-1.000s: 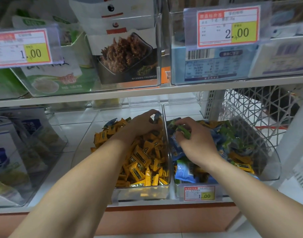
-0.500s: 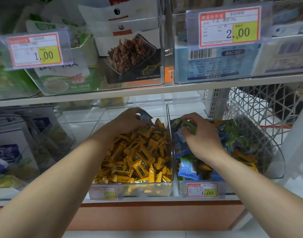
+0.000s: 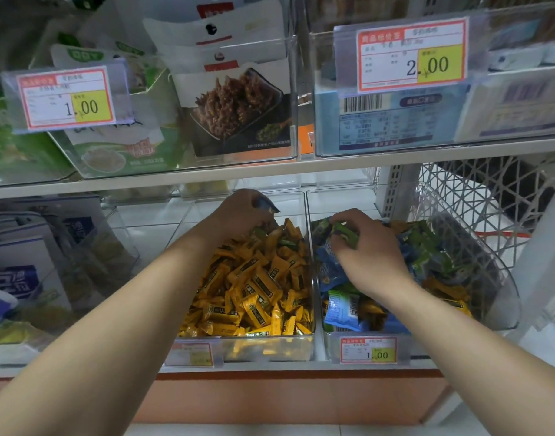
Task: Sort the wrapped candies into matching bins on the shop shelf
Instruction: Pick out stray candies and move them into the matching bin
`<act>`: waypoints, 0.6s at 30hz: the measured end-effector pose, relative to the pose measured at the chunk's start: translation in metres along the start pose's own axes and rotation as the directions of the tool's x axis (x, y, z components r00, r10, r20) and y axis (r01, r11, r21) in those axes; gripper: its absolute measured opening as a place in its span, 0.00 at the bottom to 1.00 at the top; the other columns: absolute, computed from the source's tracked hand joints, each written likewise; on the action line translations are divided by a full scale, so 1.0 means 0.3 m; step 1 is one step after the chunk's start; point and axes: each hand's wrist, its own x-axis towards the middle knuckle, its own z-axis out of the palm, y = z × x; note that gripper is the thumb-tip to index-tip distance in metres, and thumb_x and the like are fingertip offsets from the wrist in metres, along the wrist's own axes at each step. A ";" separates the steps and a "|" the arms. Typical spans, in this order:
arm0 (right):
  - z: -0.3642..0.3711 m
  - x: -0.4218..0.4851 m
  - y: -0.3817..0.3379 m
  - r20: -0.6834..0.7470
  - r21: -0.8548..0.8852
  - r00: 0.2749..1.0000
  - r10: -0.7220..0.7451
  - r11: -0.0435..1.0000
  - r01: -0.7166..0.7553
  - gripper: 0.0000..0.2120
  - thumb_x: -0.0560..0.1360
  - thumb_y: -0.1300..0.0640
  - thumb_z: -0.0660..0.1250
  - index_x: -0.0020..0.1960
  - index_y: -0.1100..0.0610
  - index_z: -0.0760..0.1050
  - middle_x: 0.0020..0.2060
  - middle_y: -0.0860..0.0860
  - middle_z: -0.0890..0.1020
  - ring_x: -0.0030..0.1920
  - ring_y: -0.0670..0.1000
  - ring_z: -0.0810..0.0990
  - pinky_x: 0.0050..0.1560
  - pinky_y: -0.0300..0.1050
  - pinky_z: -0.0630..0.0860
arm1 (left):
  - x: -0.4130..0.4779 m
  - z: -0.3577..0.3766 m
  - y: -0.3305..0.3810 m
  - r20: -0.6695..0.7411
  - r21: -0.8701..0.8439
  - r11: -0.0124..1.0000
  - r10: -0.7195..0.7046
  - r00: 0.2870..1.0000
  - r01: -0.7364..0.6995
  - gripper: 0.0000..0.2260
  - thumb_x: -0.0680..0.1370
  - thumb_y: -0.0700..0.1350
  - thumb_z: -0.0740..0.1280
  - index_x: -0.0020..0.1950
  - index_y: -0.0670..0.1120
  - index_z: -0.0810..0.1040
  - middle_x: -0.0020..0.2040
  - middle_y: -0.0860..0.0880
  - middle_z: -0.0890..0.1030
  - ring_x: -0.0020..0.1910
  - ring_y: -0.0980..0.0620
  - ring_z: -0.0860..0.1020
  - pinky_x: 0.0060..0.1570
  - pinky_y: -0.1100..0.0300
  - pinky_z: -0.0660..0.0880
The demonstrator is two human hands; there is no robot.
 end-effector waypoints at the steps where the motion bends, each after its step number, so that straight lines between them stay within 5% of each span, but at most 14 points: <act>1: 0.000 0.001 0.000 -0.002 -0.001 1.000 -0.006 1.000 0.006 0.12 0.75 0.53 0.66 0.55 0.39 0.74 0.45 0.39 0.80 0.38 0.41 0.78 0.33 0.40 0.71 | 0.003 0.011 0.013 0.009 -0.030 0.999 0.020 1.000 -0.020 0.08 0.74 0.45 0.73 0.52 0.48 0.82 0.50 0.50 0.81 0.50 0.51 0.79 0.44 0.61 0.75; 3: 0.002 0.003 -0.001 0.000 -0.006 1.000 -0.012 1.000 0.012 0.11 0.75 0.53 0.66 0.55 0.40 0.74 0.44 0.40 0.81 0.36 0.41 0.78 0.32 0.37 0.69 | 0.011 0.045 0.040 0.072 -0.033 0.997 0.070 0.995 -0.068 0.07 0.76 0.48 0.72 0.52 0.48 0.82 0.48 0.51 0.82 0.48 0.52 0.80 0.43 0.61 0.75; 5: 0.006 0.003 -0.004 0.002 -0.015 1.000 -0.018 1.000 0.018 0.11 0.75 0.54 0.66 0.55 0.41 0.75 0.43 0.41 0.81 0.37 0.41 0.78 0.31 0.33 0.68 | 0.023 0.085 0.058 0.160 0.140 0.984 0.087 0.983 -0.110 0.07 0.78 0.52 0.68 0.51 0.49 0.79 0.46 0.54 0.79 0.47 0.53 0.77 0.39 0.62 0.69; 8: 0.008 0.001 -0.008 0.020 -0.020 1.000 -0.013 1.000 0.014 0.11 0.76 0.54 0.66 0.55 0.42 0.75 0.41 0.42 0.81 0.34 0.40 0.76 0.29 0.32 0.65 | 0.037 0.127 0.039 0.310 0.286 0.958 -0.055 0.949 -0.038 0.08 0.80 0.54 0.63 0.48 0.50 0.73 0.45 0.52 0.75 0.44 0.53 0.74 0.37 0.59 0.66; 14: -0.003 -0.009 0.001 0.066 -0.010 0.998 -0.002 1.000 0.003 0.11 0.76 0.54 0.65 0.56 0.41 0.74 0.47 0.41 0.80 0.46 0.44 0.78 0.39 0.41 0.73 | 0.011 0.109 -0.011 0.383 0.248 0.968 -0.074 0.921 -0.026 0.08 0.75 0.62 0.62 0.45 0.60 0.72 0.47 0.55 0.78 0.46 0.54 0.78 0.42 0.57 0.72; 18: -0.001 -0.010 0.001 0.087 -0.024 0.996 -0.019 1.000 0.021 0.11 0.76 0.54 0.65 0.54 0.39 0.73 0.46 0.39 0.78 0.49 0.44 0.78 0.42 0.38 0.73 | -0.005 0.092 -0.017 0.417 0.156 0.988 -0.076 0.906 0.011 0.01 0.77 0.60 0.66 0.48 0.67 0.75 0.48 0.59 0.80 0.42 0.55 0.83 0.39 0.63 0.73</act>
